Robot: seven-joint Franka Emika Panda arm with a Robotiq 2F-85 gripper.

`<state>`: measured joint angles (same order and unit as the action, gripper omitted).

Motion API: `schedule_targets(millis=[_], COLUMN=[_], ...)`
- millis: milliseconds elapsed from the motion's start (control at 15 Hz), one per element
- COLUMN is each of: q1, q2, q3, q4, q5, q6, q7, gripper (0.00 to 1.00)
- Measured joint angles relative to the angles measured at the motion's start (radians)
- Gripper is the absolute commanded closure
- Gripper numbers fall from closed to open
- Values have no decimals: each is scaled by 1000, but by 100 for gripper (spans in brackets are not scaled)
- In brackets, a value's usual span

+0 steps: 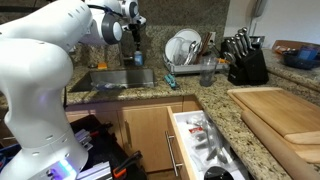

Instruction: Move the white bottle from the drawer to beside the tap

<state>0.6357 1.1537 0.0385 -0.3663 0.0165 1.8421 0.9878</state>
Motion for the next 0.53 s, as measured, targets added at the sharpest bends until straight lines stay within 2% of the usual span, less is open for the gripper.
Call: schedule_targets(millis=[267,533], q1=[-47,-81], q2=[-53,-82], q3=[25,15], q4=[0,0], q5=[50,45], q6=[-89,-135], q7=[121,234], gripper=[0,0])
